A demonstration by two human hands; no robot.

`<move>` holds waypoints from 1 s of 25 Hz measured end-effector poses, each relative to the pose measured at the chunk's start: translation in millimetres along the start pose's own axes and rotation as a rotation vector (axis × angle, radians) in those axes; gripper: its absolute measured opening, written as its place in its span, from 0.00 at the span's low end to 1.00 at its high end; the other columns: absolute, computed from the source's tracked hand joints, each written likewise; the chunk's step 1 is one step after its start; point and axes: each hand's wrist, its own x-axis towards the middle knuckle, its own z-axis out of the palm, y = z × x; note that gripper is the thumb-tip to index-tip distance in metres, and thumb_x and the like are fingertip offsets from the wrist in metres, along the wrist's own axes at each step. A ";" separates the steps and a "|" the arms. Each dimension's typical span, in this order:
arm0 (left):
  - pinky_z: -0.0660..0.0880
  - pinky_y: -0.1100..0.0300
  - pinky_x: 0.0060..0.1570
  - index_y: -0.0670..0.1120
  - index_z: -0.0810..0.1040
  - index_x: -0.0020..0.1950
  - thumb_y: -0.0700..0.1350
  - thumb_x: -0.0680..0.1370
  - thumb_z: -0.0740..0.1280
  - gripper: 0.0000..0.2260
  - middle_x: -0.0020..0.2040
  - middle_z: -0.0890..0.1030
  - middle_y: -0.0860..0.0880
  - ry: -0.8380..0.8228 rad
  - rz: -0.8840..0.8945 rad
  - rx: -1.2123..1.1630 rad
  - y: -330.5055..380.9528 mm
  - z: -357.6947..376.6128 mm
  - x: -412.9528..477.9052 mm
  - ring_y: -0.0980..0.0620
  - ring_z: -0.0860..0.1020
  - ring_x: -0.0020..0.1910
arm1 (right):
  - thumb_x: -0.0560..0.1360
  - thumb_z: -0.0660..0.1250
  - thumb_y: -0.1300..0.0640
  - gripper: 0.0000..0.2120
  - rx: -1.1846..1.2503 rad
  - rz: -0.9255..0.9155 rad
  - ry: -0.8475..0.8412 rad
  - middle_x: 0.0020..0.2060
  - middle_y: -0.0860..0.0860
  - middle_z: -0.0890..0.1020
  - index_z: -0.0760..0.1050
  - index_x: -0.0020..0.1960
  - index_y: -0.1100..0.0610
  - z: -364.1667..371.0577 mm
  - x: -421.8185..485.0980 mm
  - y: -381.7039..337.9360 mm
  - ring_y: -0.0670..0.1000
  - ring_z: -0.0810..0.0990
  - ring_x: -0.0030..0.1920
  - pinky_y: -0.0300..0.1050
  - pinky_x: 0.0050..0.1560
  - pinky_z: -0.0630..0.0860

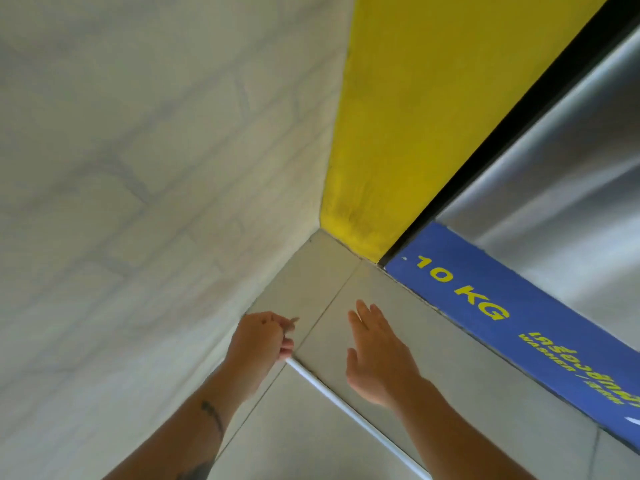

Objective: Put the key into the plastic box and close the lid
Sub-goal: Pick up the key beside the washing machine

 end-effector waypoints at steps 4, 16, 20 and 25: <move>0.69 0.59 0.33 0.35 0.79 0.46 0.28 0.75 0.52 0.16 0.33 0.74 0.43 -0.041 -0.052 -0.027 38.2 -27.5 -95.7 0.50 0.69 0.29 | 0.81 0.54 0.55 0.24 0.083 -0.008 0.038 0.77 0.50 0.60 0.58 0.76 0.56 -56.3 -79.6 -41.0 0.50 0.57 0.77 0.47 0.72 0.60; 0.75 0.57 0.35 0.38 0.77 0.52 0.27 0.75 0.57 0.14 0.37 0.76 0.40 -0.093 0.073 -0.357 97.4 -83.3 -396.6 0.48 0.75 0.33 | 0.81 0.54 0.53 0.21 -0.072 -0.159 0.164 0.70 0.50 0.70 0.64 0.72 0.55 -198.0 -324.0 -126.3 0.55 0.70 0.68 0.48 0.59 0.69; 0.75 0.57 0.36 0.39 0.77 0.50 0.27 0.75 0.57 0.13 0.36 0.77 0.42 -0.071 0.155 -0.480 70.0 -80.7 -478.8 0.49 0.75 0.32 | 0.79 0.54 0.55 0.13 -0.153 -0.268 0.225 0.59 0.55 0.74 0.69 0.60 0.58 -213.5 -392.0 -125.3 0.57 0.74 0.58 0.45 0.45 0.61; 0.74 0.58 0.39 0.39 0.78 0.49 0.28 0.76 0.57 0.12 0.37 0.77 0.42 0.041 0.233 -0.655 12.6 -77.8 -581.3 0.49 0.75 0.34 | 0.80 0.53 0.56 0.15 -0.115 -0.431 0.256 0.63 0.54 0.73 0.70 0.64 0.58 -215.1 -482.5 -122.6 0.54 0.72 0.57 0.46 0.51 0.70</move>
